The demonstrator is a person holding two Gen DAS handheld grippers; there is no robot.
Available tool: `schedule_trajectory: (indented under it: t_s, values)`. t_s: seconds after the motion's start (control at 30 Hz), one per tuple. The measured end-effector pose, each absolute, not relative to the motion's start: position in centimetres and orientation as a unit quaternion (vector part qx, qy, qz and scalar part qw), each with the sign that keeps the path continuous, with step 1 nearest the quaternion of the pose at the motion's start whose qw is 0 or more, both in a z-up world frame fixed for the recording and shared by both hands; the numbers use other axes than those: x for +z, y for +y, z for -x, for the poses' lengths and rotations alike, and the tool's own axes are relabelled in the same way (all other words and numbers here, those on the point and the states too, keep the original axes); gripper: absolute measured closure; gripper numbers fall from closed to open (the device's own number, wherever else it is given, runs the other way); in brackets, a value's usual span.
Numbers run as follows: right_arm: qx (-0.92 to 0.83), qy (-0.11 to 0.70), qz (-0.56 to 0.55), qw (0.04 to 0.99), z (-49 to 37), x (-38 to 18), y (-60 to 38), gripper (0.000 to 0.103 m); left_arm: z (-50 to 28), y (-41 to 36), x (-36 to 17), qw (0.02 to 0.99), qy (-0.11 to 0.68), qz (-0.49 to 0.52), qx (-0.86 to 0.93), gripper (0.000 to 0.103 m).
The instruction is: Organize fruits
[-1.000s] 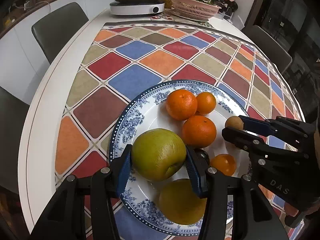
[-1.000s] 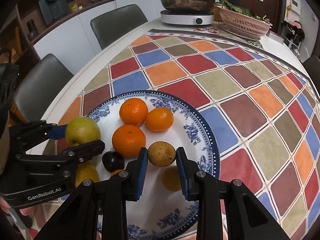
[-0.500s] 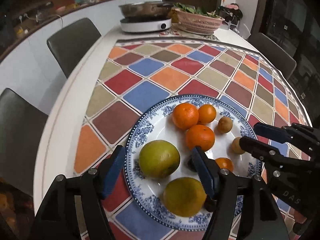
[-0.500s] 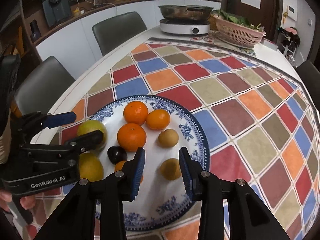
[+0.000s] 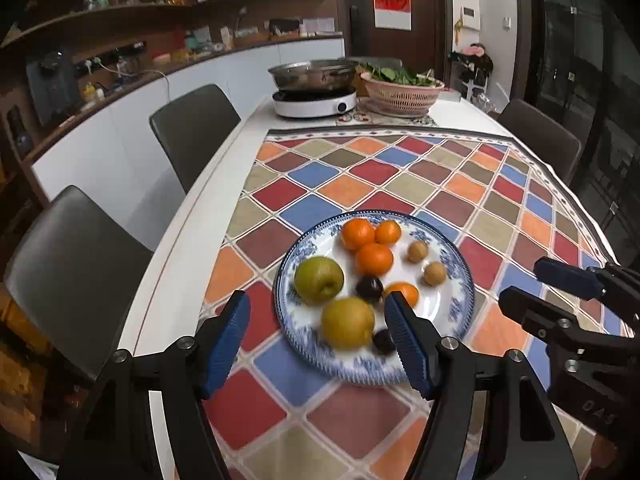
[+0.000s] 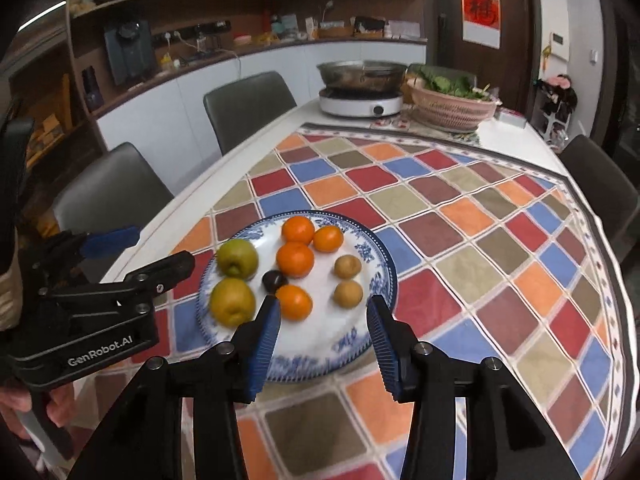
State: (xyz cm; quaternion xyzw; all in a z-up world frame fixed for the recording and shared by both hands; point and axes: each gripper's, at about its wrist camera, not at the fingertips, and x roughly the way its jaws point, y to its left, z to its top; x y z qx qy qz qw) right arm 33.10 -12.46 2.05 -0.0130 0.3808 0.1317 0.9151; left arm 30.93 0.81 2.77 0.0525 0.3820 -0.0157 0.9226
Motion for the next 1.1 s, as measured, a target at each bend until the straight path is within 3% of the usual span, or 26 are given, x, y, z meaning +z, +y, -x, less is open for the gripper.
schedule_trajectory:
  t_s: [0.27,0.53,0.67,1.1]
  values:
    - [0.113,0.354,0.003,0.929,-26.0,3.5,-14.1,0.038,-23.7,0.2,4.0,0.936,0.349,-0.043,-0.009,0.015]
    - [0.088,0.333,-0.011,0.939,-19.4,3.4,-16.1,0.033,-17.2,-1.1,4.6,0.946,0.319,-0.059,-0.005,0.008]
    - [0.079,0.324,-0.011,0.943,-16.6,3.4,-16.7,0.027,-14.5,-1.4,4.6,0.949,0.313,-0.045,-0.013,0.008]
    - [0.057,0.296,0.001,0.954,-10.2,3.2,-17.6,0.027,-9.2,-1.7,4.7,0.952,0.302,-0.038,-0.026,0.007]
